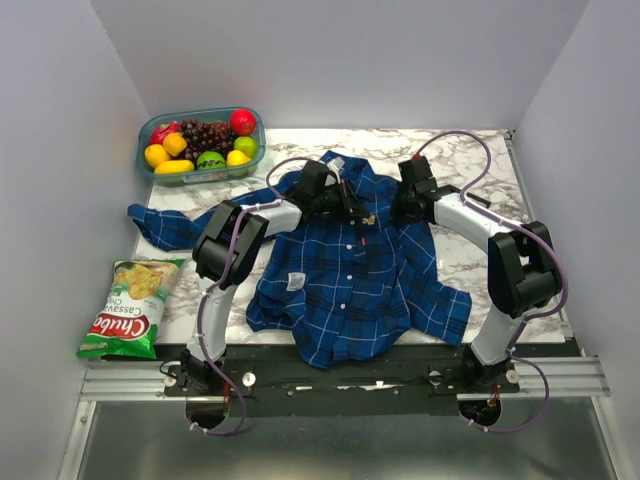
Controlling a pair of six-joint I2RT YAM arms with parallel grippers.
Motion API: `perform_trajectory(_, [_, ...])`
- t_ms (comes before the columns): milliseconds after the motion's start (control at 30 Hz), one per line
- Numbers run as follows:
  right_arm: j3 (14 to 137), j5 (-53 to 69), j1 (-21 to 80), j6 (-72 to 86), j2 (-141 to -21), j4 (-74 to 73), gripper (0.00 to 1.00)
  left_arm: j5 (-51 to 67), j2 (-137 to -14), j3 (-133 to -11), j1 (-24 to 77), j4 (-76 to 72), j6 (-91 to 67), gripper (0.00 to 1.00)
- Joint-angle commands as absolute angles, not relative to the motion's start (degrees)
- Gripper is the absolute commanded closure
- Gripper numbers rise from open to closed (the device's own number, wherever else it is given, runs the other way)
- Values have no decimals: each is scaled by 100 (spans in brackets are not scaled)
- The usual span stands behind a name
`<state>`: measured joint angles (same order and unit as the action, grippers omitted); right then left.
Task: Pin the brooch onto the clothing
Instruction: Cross the brooch over the flattened clothing.
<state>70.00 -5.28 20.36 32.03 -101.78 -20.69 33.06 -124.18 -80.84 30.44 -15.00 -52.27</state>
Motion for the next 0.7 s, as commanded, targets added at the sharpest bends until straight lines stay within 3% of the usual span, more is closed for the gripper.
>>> perform_trajectory(0, [7128, -580, 1995, 3270, -10301, -2145, 93, 3270, -12173, -7805, 3006, -2012, -5545, 100])
perform_trajectory(667, [7145, -492, 2004, 3278, -10283, -2145, 97, 3384, -12418, -7681, 3032, -2927, -6143, 100])
